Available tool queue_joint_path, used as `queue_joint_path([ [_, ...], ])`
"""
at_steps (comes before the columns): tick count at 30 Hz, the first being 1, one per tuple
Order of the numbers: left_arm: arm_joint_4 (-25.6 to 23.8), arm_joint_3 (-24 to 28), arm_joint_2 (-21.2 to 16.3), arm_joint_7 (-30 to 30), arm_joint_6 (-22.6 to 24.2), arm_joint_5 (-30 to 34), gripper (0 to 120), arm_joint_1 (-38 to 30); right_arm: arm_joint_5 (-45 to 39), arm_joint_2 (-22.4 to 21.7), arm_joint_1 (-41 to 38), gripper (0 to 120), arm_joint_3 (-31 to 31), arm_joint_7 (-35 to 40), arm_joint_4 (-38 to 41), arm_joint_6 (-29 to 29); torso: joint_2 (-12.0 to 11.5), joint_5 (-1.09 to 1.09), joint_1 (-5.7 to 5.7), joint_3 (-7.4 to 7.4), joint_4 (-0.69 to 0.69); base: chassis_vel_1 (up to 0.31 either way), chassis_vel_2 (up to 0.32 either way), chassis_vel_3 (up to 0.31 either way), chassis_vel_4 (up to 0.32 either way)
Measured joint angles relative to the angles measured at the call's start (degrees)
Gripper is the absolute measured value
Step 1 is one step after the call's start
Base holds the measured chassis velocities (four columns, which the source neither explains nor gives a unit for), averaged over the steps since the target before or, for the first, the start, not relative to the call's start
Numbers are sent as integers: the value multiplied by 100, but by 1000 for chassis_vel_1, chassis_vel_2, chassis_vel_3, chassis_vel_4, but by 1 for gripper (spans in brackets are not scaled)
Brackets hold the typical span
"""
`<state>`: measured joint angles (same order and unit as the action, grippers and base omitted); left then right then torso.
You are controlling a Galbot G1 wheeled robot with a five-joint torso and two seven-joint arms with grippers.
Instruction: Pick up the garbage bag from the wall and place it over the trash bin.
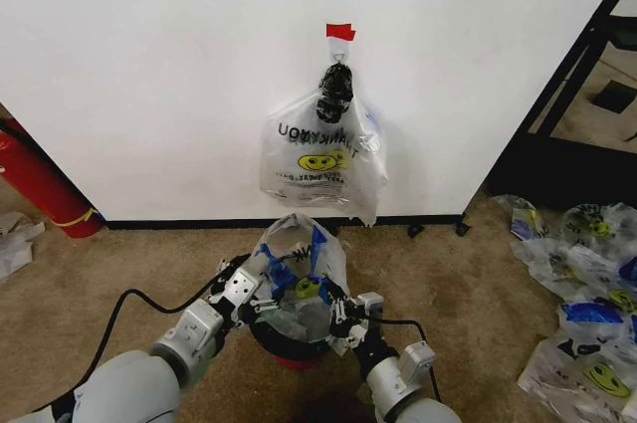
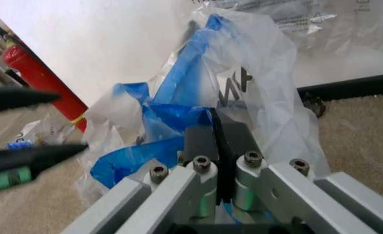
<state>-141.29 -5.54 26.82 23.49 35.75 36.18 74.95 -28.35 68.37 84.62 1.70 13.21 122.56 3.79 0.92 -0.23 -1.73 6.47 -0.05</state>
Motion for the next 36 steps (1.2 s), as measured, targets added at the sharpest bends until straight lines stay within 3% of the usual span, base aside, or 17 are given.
queue_joint_path([
  [6,131,109,47,-10,-40,493,69,-159,6,65,0,0,20,6,-11,-6,0,0,0,0,1,0,0,0,0],
  [9,153,452,173,-12,-97,724,68,-565,38,103,49,0,17,12,5,-6,0,-1,0,0,1,0,0,0,0],
  [11,201,825,233,-9,-58,757,69,-1029,67,112,93,0,-16,23,24,-6,0,-1,0,0,-1,0,0,0,0],
  [21,458,1454,229,-44,137,718,67,-1684,49,91,187,0,-159,42,123,-14,1,0,0,0,0,0,0,0,0],
  [26,706,1630,293,-54,195,716,57,-1783,28,98,212,0,-179,53,163,-20,1,0,0,0,0,0,0,0,0],
  [33,910,1790,401,57,212,752,27,-1842,1,103,225,0,-181,66,188,-26,1,0,0,-1,0,0,0,0,0],
  [36,948,1836,404,78,193,751,21,-1847,1,108,225,0,-177,69,193,-26,1,-1,0,-1,0,0,0,0,0],
])
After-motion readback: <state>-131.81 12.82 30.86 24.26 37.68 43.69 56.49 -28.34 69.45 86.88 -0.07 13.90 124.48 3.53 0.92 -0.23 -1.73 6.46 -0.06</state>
